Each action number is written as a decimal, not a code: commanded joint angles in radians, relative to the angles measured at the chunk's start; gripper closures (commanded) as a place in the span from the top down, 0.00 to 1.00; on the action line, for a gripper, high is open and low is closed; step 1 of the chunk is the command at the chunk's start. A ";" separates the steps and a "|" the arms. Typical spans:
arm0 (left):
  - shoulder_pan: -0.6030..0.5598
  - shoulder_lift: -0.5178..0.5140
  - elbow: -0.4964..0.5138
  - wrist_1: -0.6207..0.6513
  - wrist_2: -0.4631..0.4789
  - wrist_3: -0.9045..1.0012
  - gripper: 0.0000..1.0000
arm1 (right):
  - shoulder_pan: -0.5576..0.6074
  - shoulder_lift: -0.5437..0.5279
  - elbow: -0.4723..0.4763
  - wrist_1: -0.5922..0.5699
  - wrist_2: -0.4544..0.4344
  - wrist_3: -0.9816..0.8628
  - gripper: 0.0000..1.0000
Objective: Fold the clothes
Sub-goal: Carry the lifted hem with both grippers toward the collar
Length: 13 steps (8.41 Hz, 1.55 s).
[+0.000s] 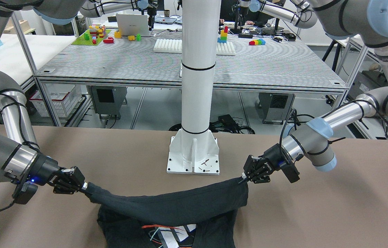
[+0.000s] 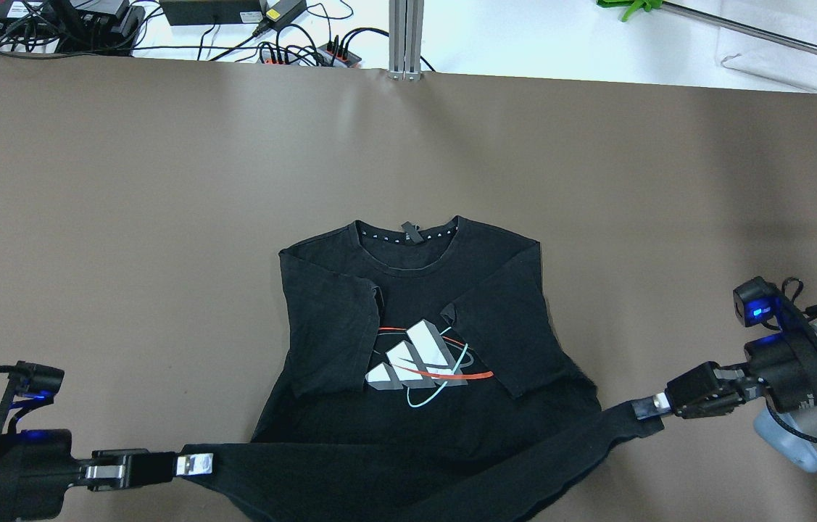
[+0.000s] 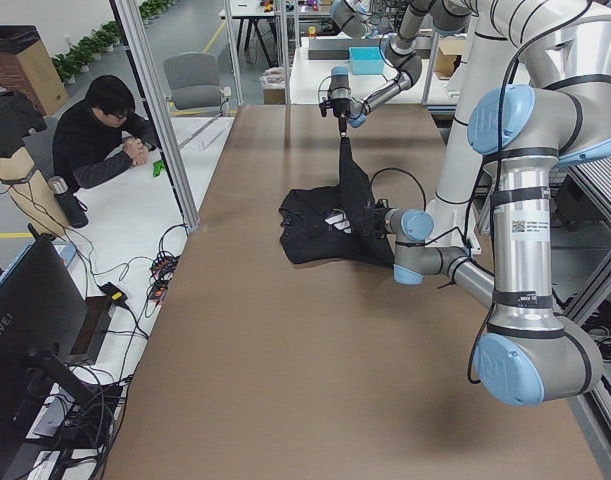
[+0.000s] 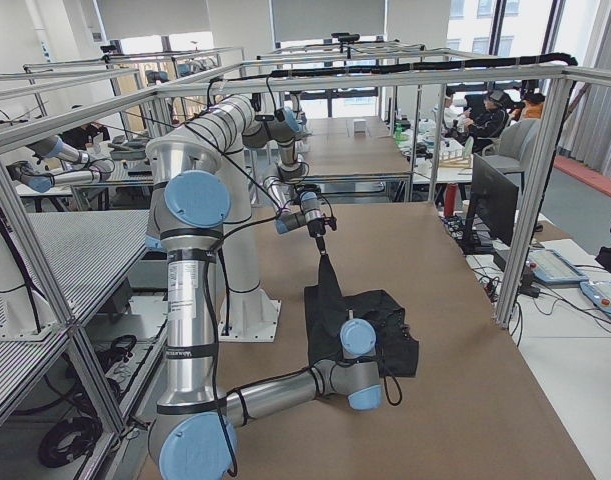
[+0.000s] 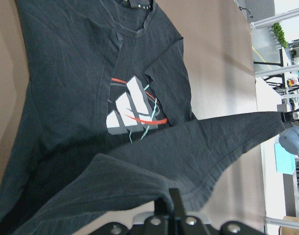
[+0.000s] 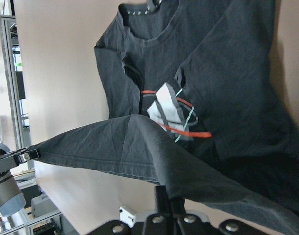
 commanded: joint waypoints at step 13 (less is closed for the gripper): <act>-0.326 -0.289 0.371 0.080 -0.112 -0.005 0.00 | 0.049 0.195 -0.267 -0.249 -0.311 -0.184 0.00</act>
